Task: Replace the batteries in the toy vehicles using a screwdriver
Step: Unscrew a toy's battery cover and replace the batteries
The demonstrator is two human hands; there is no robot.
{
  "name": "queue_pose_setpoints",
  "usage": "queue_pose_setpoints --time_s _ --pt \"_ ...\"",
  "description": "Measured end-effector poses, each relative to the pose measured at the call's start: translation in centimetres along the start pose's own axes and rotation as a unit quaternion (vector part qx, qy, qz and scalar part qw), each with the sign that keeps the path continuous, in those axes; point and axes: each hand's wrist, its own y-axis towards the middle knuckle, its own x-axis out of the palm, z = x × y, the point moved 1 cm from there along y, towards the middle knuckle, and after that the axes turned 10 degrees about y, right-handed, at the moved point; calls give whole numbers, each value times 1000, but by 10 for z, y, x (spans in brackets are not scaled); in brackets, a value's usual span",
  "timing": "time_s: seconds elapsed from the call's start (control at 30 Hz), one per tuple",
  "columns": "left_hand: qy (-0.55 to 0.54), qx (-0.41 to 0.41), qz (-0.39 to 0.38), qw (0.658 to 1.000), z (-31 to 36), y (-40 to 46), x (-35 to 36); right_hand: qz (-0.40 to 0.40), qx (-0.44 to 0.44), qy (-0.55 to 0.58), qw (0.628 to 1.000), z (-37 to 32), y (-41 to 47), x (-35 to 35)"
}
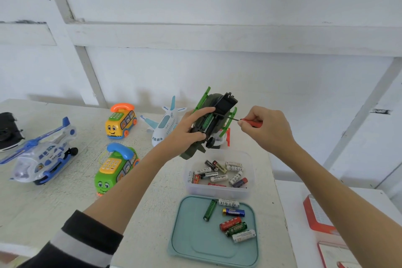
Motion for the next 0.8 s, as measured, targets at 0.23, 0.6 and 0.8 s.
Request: queue_pose_setpoints --time_s 0.23,0.6,0.8 --pt "77 0 -35 996 -1 1 -6 -58 53 66 995 3 4 -20" --pt "63 -18 -32 997 2 4 5 -47 41 38 997 5 2 -26" --pt "61 9 -26 998 5 0 7 -49 36 30 998 4 3 -27"
